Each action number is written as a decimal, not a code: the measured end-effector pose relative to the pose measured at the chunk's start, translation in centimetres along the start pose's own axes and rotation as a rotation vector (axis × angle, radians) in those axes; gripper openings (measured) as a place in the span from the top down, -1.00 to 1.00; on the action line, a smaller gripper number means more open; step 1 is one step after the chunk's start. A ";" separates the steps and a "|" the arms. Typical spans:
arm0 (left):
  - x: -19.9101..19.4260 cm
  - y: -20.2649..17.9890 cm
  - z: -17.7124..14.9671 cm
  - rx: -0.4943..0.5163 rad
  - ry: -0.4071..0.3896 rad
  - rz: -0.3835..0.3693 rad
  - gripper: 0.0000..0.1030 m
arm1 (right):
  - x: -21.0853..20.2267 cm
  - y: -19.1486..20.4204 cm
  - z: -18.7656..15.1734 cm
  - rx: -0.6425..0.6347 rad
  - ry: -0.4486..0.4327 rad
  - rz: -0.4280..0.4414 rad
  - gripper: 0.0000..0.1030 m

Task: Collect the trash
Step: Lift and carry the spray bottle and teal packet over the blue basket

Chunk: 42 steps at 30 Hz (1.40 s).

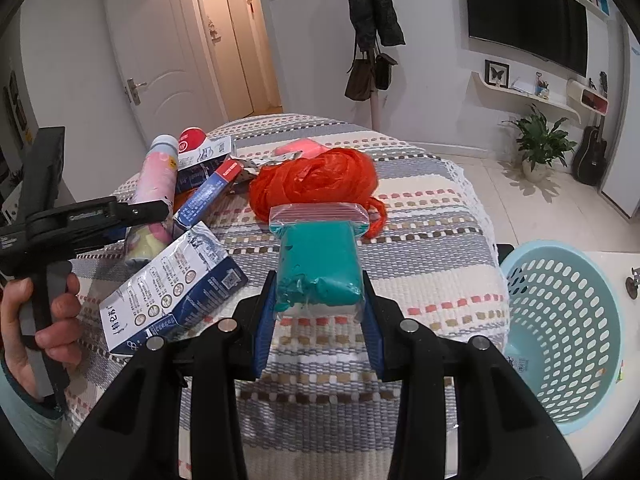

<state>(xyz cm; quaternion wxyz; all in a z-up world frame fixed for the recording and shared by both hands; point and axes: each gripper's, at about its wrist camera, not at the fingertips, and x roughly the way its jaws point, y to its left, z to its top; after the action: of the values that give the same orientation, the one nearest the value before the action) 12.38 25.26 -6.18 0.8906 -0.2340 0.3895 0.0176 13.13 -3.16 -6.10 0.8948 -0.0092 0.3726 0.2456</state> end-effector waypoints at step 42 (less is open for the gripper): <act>2.3 -27.3 -3.0 0.435 -0.023 -0.374 0.07 | -7.6 -19.0 -3.1 0.335 -0.129 -0.225 0.32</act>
<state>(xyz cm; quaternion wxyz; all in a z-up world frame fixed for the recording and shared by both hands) 17.77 -0.66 1.49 0.9121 -0.1049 0.3241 -0.2281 15.01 -23.81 -6.40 0.9276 0.1142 0.3469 0.0789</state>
